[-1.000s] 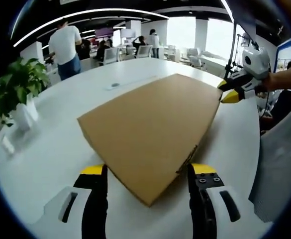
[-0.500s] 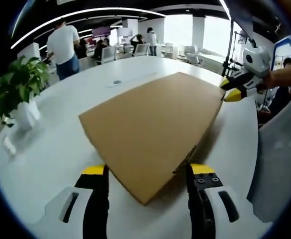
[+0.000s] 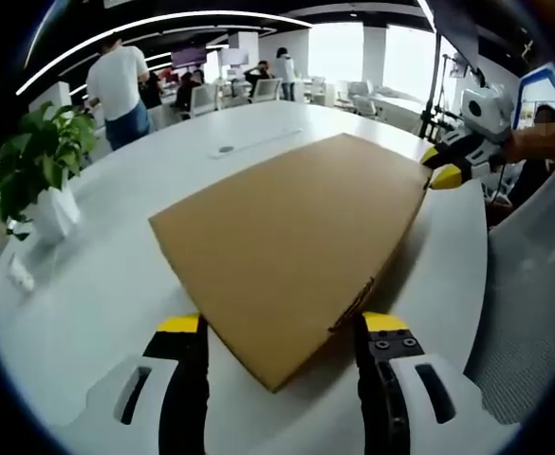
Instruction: Operate the shoe box by opening the lid, removing the specified soft item, and placing it in the target area until the item is outside and the box remains undamaged.
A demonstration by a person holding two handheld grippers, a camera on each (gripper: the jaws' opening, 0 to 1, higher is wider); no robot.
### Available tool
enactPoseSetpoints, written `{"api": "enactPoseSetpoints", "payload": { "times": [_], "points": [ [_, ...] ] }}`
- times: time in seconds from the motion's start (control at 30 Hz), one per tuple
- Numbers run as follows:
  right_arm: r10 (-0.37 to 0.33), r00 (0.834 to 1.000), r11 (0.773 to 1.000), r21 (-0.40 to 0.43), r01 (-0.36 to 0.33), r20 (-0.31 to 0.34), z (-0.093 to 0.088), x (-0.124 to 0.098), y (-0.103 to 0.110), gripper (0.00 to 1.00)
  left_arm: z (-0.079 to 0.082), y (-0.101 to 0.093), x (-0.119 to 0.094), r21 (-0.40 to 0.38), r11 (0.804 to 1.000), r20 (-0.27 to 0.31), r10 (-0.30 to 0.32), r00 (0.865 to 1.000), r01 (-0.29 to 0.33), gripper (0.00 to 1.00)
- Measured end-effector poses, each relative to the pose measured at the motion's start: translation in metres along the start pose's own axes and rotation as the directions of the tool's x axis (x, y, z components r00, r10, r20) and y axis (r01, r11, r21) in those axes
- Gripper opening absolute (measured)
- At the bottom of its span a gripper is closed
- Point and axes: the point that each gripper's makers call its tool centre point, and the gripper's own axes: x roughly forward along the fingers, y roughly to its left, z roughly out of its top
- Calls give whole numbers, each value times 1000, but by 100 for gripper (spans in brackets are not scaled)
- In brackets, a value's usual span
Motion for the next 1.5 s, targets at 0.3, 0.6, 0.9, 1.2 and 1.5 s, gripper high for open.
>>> {"api": "enactPoseSetpoints", "payload": {
  "times": [0.3, 0.6, 0.9, 1.2, 1.5],
  "points": [
    [30, 999, 1000, 0, -30, 12, 3, 2, 19, 16, -11, 4, -14, -2, 1000, -5, 0, 1000, 0, 62],
    [60, 998, 998, -2, -60, 20, 5, 5, 32, 15, -20, 7, -24, -7, 1000, -20, 3, 1000, -3, 62],
    [104, 994, 995, -13, -103, 27, 5, 5, 46, 14, -29, 12, -32, 0, 1000, -32, -4, 999, 4, 62],
    [132, 991, 991, -14, -132, 31, 6, 6, 57, 14, -36, 15, -39, -2, 1000, -38, -3, 999, 3, 62],
    [154, 987, 988, -21, -154, 35, 6, 6, 64, 14, -41, 14, -44, -5, 1000, -37, -3, 999, 3, 62]
  ]
}}
